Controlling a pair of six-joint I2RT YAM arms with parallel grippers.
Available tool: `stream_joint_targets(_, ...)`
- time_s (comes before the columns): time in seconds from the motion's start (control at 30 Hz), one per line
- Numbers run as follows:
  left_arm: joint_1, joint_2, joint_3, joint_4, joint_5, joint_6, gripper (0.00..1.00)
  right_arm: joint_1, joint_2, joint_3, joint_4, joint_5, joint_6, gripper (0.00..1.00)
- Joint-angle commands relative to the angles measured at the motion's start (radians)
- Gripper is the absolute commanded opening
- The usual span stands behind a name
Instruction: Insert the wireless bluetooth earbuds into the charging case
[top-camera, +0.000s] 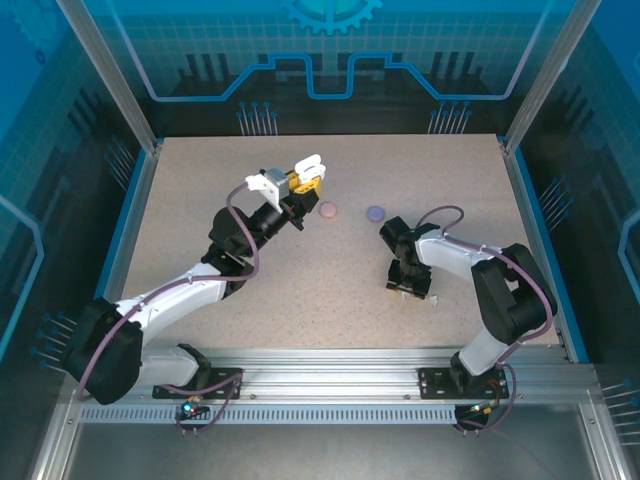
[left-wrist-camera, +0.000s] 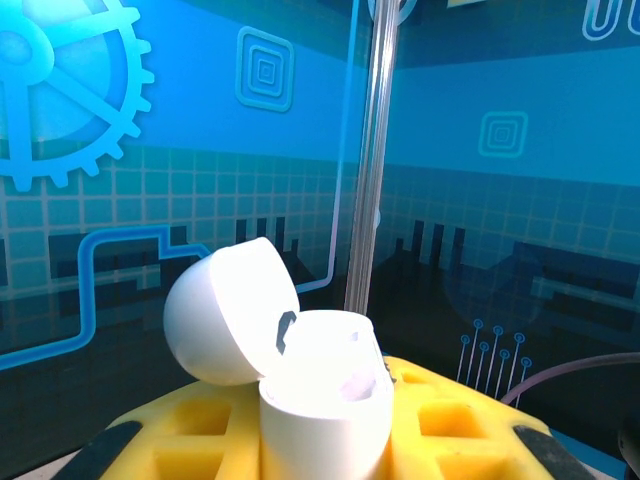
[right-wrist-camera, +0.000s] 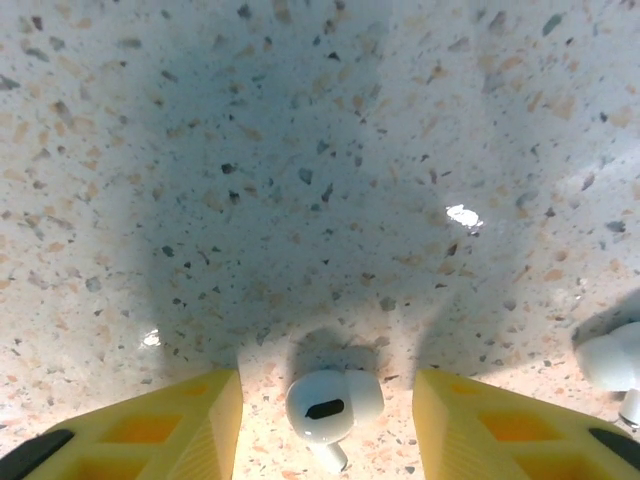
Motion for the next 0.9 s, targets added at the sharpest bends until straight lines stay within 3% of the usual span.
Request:
stream_joint_targets(0.0,-0.01,-0.026,-0.007,0.046,0.004,0.005,0.0,-0.001,0.01,0.022,-0.01,0.033,-0.002,0.48)
stream_joint_targets(0.87,-0.028,-0.032,0.019,0.007,0.011,0.015,0.0,-0.02,-0.035,-0.068,0.058,-0.044,0.003,0.42)
